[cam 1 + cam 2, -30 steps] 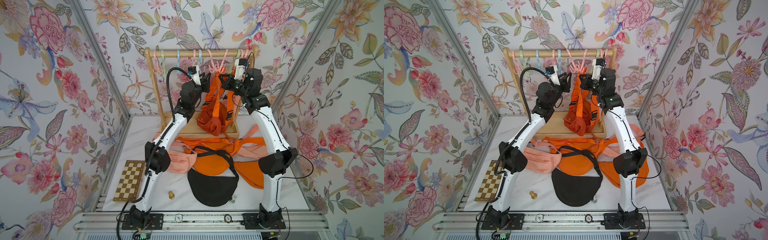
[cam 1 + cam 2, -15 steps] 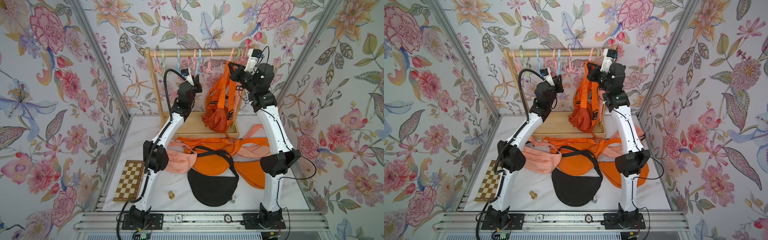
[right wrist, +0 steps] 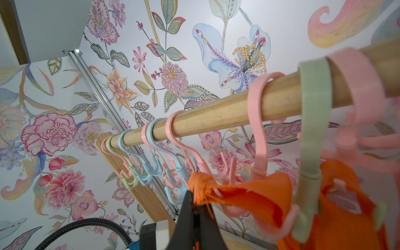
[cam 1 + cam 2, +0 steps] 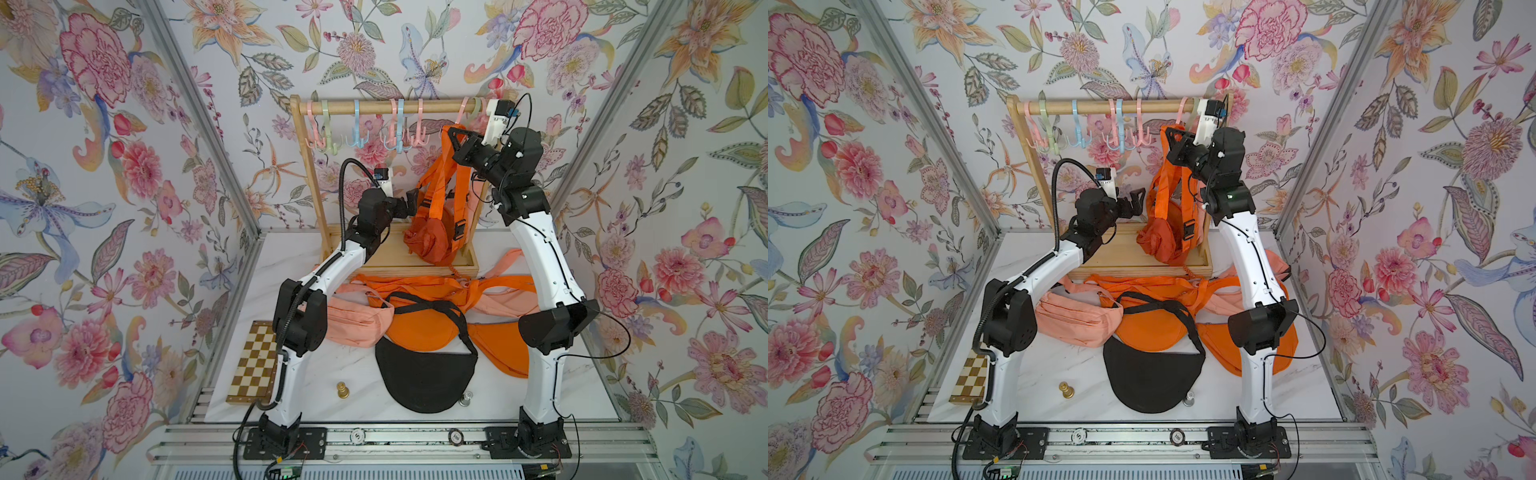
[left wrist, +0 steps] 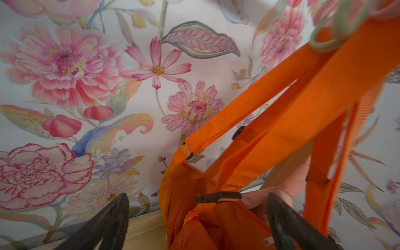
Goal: Take the bag off the hook
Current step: Adjust the bag at the clothesline.
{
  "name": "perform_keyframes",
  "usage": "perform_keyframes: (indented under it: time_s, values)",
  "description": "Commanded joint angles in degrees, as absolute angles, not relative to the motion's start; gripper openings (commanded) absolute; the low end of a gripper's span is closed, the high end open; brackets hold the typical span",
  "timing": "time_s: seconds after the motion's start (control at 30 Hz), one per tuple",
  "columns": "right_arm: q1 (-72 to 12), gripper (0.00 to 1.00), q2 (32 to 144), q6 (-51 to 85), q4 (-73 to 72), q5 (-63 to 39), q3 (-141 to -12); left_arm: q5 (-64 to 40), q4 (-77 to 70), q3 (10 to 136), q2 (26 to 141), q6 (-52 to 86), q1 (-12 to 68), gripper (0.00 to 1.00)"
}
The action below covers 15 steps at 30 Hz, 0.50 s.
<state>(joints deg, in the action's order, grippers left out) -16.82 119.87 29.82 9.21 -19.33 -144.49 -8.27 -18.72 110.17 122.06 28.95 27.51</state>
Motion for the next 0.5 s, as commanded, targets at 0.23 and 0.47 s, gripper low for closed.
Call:
perform_keyframes:
  time_s: [0.23,0.47]
  values:
    - [-17.22,0.0,110.99,22.24,10.45,-18.51,-126.93,-19.33,-32.96,107.36,113.47,33.53,28.66,0.99]
    - [-16.2,0.0,108.37,19.94,10.82,-17.33,-124.66,-18.22,-30.14,109.92,114.94,32.6,29.52,0.99]
